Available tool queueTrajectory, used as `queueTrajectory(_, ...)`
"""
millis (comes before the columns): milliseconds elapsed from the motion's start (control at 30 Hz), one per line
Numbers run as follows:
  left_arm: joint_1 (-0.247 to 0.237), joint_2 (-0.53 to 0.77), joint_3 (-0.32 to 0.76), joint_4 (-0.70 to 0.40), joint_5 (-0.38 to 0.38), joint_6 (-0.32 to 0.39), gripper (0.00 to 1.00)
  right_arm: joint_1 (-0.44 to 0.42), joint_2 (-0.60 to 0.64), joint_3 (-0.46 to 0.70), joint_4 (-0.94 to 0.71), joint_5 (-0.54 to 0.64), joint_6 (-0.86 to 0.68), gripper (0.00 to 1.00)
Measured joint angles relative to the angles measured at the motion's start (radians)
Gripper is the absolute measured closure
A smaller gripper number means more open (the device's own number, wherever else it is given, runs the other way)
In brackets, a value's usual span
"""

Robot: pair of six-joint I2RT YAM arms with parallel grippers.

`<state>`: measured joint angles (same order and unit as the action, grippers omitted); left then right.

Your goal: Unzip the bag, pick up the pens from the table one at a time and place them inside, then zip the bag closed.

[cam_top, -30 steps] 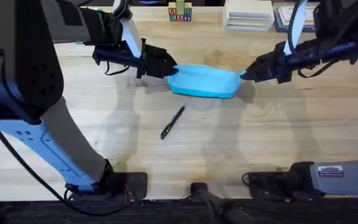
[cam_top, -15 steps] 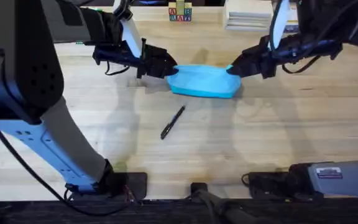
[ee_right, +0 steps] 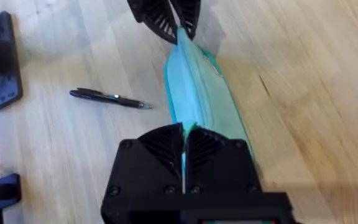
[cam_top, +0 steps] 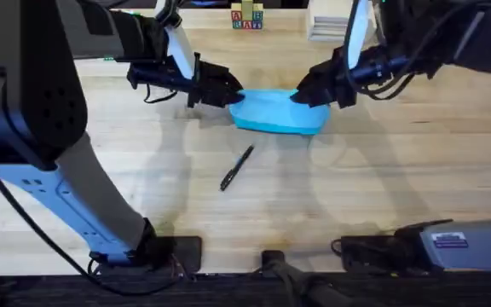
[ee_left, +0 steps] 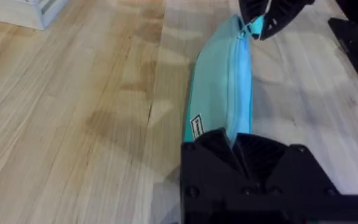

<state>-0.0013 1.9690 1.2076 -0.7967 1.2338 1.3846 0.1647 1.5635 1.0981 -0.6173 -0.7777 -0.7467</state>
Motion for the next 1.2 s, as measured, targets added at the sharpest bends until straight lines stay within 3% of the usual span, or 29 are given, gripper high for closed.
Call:
queueTrajectory(667, 0.016, 0.000, 0.003, 0.004, -0.001, 0.000, 0.958, 0.184, 0.001, 0.000, 0.171, 0.053, 0.011, 0.971)
queueTrajectory(1200, 0.018, 0.000, 0.005, 0.008, -0.004, 0.000, 0.958, 0.232, 0.076, 0.000, 0.331, 0.025, 0.094, 0.971)
